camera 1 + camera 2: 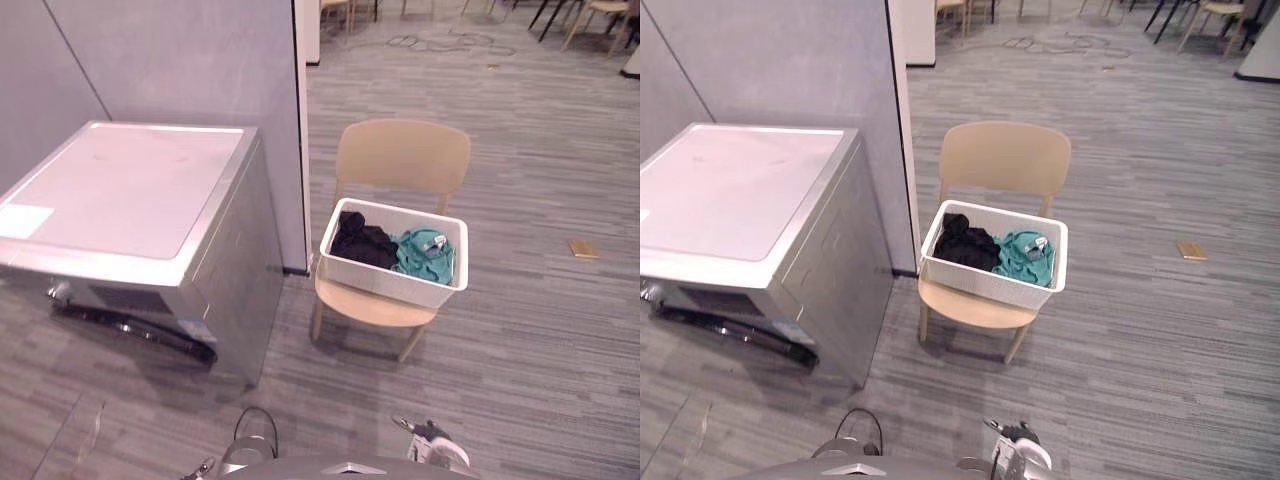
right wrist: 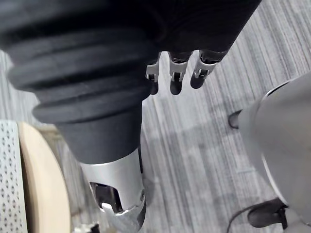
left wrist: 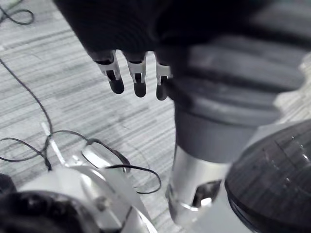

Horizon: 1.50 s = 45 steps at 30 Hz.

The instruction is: Pick up the laundry basket with both hands and put the clothes into the washing machine.

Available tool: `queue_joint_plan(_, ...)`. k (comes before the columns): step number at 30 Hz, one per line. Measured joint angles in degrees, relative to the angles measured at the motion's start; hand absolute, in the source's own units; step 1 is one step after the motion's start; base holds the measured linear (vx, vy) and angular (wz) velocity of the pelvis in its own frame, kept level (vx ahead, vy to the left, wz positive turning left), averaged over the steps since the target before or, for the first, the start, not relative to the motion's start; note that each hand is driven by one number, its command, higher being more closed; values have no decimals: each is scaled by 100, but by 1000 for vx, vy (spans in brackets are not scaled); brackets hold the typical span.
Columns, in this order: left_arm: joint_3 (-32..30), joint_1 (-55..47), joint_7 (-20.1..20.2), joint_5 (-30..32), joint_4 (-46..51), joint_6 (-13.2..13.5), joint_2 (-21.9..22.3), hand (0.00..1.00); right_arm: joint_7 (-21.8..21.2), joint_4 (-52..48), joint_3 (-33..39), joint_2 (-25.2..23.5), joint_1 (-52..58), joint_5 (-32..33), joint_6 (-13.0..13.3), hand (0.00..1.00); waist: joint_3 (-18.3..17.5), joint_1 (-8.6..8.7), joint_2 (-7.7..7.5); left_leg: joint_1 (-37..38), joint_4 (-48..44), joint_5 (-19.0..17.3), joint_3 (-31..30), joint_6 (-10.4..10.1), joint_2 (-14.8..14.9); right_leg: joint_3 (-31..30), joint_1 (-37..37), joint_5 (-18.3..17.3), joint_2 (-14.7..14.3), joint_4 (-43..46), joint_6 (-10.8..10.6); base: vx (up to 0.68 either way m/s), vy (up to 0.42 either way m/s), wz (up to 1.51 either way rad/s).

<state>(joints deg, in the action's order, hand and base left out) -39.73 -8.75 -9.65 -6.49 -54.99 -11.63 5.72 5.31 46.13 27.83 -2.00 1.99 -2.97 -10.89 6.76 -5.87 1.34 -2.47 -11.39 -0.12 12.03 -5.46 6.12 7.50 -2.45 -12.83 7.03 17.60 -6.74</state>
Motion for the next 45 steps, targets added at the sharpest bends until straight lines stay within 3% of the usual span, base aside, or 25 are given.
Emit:
queue_joint_plan(3, 57, -7, -11, -93, 1, 48, -19, 0, -7, 30, -261, 19, -14, -176, 4, 0, 20, 12, 7, -322, 244, 119, -187, -97, 16, 600, 100, -88, 16, -152, 326, -321, -84, 91)
queue_joint_plan(7, 62, 41, -16, -52, -33, 44, -135, 0, 32, 43, -320, 126, -114, -188, 59, 0, 67, 148, -79, -633, -1533, -515, 718, 489, 477, 1231, 233, 61, 462, 36, 251, -222, 124, 78)
queue_joint_plan(10, 174, -2, -43, -40, -132, 51, -200, 0, 67, 251, -220, 164, -120, -182, 107, 0, 74, 211, -77, -323, -1675, -977, 615, 381, 697, 1530, 187, 237, 717, -5, 16, -127, 344, 84)
queue_joint_plan(12, 339, 11, -76, -46, -224, 46, -268, 0, 98, 536, -53, 172, -123, -177, 90, 0, 134, 258, 21, -112, -962, -1233, 538, 123, 457, 1682, 119, 298, 782, -66, -87, -72, 339, 84)
queue_joint_plan(13, 558, 25, -122, -39, -224, 48, -449, 0, 89, 730, 18, 58, -185, -167, 61, 0, 144, 321, -190, -119, -584, -990, 409, 226, 152, 1683, 108, 267, 763, -80, -61, -47, 206, 110)
queue_joint_plan(14, 602, 108, -160, -16, -215, 49, -548, 0, 99, 833, 284, -25, -114, -159, 58, 0, 171, 452, -405, -168, -478, -1222, 476, -131, -5, 1797, -75, 181, 762, -281, 183, -34, 129, 118)
queue_joint_plan(15, 567, 98, -171, -12, -252, 49, -659, 0, 106, 900, 408, -71, -118, -148, 63, 0, 183, 473, -613, -267, -952, -1379, 773, -12, 172, 1891, -200, 270, 914, -426, 47, -48, 164, 83)
queue_joint_plan(16, 599, 126, -174, -15, -306, 32, -705, 0, 128, 943, 526, -11, -151, -98, 40, 0, 216, 434, -456, -536, -1793, -1576, 789, 228, 697, 1974, -242, 409, 1071, -380, -121, -35, 174, 39)
queue_joint_plan(17, 584, 110, -209, -16, -319, 41, -663, 0, 130, 956, 613, 57, -139, -64, 44, 0, 211, 477, -395, -605, -1977, -1565, 677, 240, 949, 1995, -273, 435, 1110, -371, -172, -43, 389, 27)
queue_joint_plan(18, 657, 23, -265, -13, -357, 40, -573, 0, 130, 1004, 696, 275, -83, -25, 51, 0, 148, 545, -152, -654, -1630, -1158, 461, 106, 1346, 2095, -280, 503, 1148, -361, -464, 0, 403, 51)
queue_joint_plan(19, 828, 30, -284, -12, -478, 45, -553, 0, 132, 1128, 728, 478, -47, 34, 48, 0, 131, 608, -75, -646, -1391, -830, 356, -451, 1083, 2100, -379, 545, 1484, -346, -751, 47, 545, 60)
queue_joint_plan(20, 983, -4, -265, -11, -472, 49, -620, 0, 120, 1177, 734, 472, -17, 31, -19, 0, 106, 612, -110, -598, -1181, -802, 370, -356, 799, 2099, -393, 578, 1663, -408, -740, 123, 409, 74)
queue_joint_plan(21, 1268, 36, -259, -9, -458, 80, -748, 0, 103, 1276, 729, 434, -55, 31, -63, 0, 36, 655, -262, -584, -1053, -714, 346, -205, 498, 2131, -450, 789, 1703, -566, -655, 117, 404, 43)
queue_joint_plan(22, 1391, 94, -260, 24, -478, 78, -819, 0, 103, 1348, 832, 409, -122, 30, -60, 0, 31, 602, -232, -676, -1127, -777, 341, -108, 379, 2222, -495, 1222, 1774, -750, -594, 87, 270, 38)
queue_joint_plan(26, 1740, 108, -236, 238, -492, 89, -902, 0, 147, 1314, 815, 361, -237, -20, -54, 0, 33, 557, -259, -378, -623, -666, 287, 193, -104, 2224, -473, 2073, 2188, -472, -328, 26, 245, 25)
queue_joint_plan(28, 1828, 42, -232, 343, -526, 83, -919, 0, 154, 1183, 614, 388, -225, -33, -37, 0, 57, 595, -276, 47, 75, -498, 238, 321, -485, 2076, -167, 2535, 2611, 285, 303, 52, 239, 31)
queue_joint_plan(29, 1981, 2, -227, 421, -532, 76, -908, 0, 172, 966, 476, 460, -218, -38, -60, 0, 90, 638, -198, 274, 401, -402, 186, 422, -578, 1845, 84, 2833, 2711, 753, 990, 66, 189, 32)
queue_joint_plan(30, 2046, -7, -221, 456, -534, 72, -890, 0, 171, 860, 393, 465, -221, -29, -58, 0, 153, 642, -135, 362, 501, -363, 150, 451, -588, 1606, 248, 2759, 2682, 1086, 1202, 79, 164, 31)
queue_joint_plan(32, 2160, 10, -208, 514, -533, 41, -980, 0, 144, 528, 88, 274, -263, 38, -53, 0, 244, 711, -146, 530, 712, -244, -37, 595, -555, 879, 781, 1438, 2074, 2259, 598, 100, 98, 41)
queue_joint_plan(33, 2212, 8, -187, 565, -534, 31, -994, 0, 141, 260, -114, 127, -262, 39, -52, 0, 262, 747, -199, 595, 800, -194, -145, 645, -552, 846, 918, 879, 1673, 2495, 450, 90, 40, 43)
queue_joint_plan(36, 2234, 23, -121, 603, -459, 29, -964, 0, 137, -610, -804, -18, -262, 39, -24, 0, 336, 744, -241, 742, 897, -129, -185, 682, -564, 988, 1149, 183, 937, 2219, 398, 84, -33, 29)
queue_joint_plan(38, 2233, 66, -122, 684, -420, 30, -952, 0, 147, -1479, -1089, -20, -268, 36, 106, 0, 326, 784, -309, 739, 879, -44, -374, 548, -580, 705, 1030, 256, 465, 885, 364, 113, -135, 43)
queue_joint_plan(39, 2217, 84, -122, 692, -414, 32, -966, 0, 148, -1692, -1108, -20, -273, 37, 153, 0, 356, 785, -342, 736, 885, -39, -434, 512, -624, 561, 971, 400, 423, 543, 377, 56, -147, 44)
queue_joint_plan(40, 2173, 133, -128, 697, -415, 36, -875, 0, 151, -1941, -1155, 59, -336, 37, 246, 0, 413, 772, -177, 757, 983, 0, -557, 394, -508, 624, 826, 433, 282, 406, 381, 28, -119, 30)
queue_joint_plan(45, 1986, 96, -150, 675, -413, 20, -791, 0, 143, -3048, -1594, 268, -365, 30, 342, 0, 340, 722, -53, 812, 1284, 157, -636, 147, -146, 902, 599, 590, -137, -172, 536, 56, -120, 10)
